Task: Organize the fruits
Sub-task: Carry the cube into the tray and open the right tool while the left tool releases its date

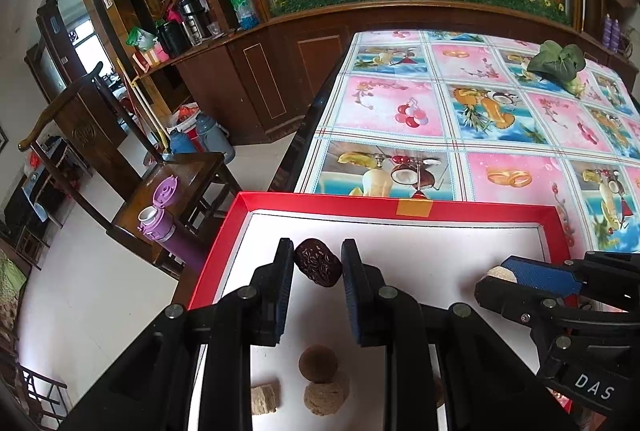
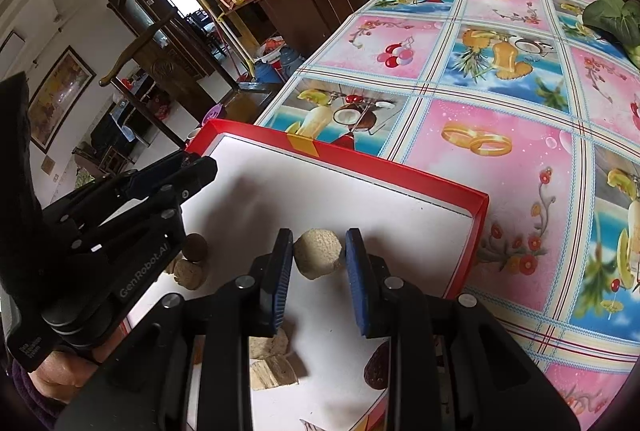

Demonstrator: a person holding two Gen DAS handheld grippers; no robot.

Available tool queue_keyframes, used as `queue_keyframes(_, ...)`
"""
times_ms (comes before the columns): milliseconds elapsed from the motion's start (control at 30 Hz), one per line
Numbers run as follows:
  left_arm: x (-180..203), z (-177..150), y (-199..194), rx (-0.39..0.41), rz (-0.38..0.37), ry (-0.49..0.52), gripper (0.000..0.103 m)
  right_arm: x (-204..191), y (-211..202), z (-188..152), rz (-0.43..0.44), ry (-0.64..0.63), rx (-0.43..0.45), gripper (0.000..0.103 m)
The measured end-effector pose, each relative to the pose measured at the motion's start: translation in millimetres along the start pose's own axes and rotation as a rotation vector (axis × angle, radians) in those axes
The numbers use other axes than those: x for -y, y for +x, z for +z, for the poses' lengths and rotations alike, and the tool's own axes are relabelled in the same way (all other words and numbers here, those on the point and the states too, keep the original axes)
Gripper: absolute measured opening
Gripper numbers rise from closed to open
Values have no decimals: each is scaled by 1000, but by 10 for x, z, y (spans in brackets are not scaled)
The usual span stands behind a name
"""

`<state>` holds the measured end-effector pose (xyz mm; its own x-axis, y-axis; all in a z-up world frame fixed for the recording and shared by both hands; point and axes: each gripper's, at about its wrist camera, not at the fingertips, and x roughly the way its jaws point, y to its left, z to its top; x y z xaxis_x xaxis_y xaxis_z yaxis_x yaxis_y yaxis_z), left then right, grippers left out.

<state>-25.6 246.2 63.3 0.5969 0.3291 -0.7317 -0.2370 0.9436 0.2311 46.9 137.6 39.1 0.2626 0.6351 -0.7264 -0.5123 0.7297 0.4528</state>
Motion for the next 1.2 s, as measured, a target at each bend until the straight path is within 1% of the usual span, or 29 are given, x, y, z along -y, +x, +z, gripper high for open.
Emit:
queue_keyframes(233, 13, -9, 82, -17, 4, 3, 23, 27, 49, 1, -5, 9, -11, 29)
queue_keyframes(533, 11, -20, 216, -51, 17, 0, 23, 0, 71, 14, -22, -15, -3, 29)
queue_keyframes(700, -2, -33, 339, -105, 40, -12, 24, -26, 105, -10, -79, -54, -4, 29)
queue_keyframes(733, -14, -25, 342, -110, 43, -18, 25, -6, 119, -13, -82, -49, -9, 29)
queue_keyframes(767, -16, -23, 357, -122, 45, -16, 39, -1, 113, -16, -84, -56, -7, 29)
queue_keyframes(800, -13, -22, 385, -144, 65, -10, 48, -2, 107, -14, -92, -63, -9, 30)
queue_keyframes(833, -21, -23, 372, -138, 89, -11, 62, -2, 96, -14, -102, -67, -14, 32)
queue_keyframes(867, -26, -26, 341, -135, 104, -14, 69, 6, 47, -18, -97, -63, -9, 33)
queue_keyframes(933, -42, -35, 182, -100, 88, -29, 69, 7, -69, -27, -73, -57, 17, 37)
queue_keyframes(967, -49, -42, 46, -72, 89, -38, 69, -5, -191, -35, -64, -58, 46, 37)
queue_keyframes(1033, -55, -56, -190, -12, 107, -48, 70, -43, -380, -56, -49, -65, 90, 42)
queue_keyframes(1067, -64, -68, -336, 25, 114, -56, 75, -81, -545, -86, -40, -75, 131, 44)
queue_keyframes(1133, -85, -116, -668, 102, 126, -83, 81, -145, -765, -145, -43, -87, 186, 51)
queue_keyframes(1200, -99, -178, -996, 176, 129, -111, 81, -222, -1027, -236, -32, -96, 244, 53)
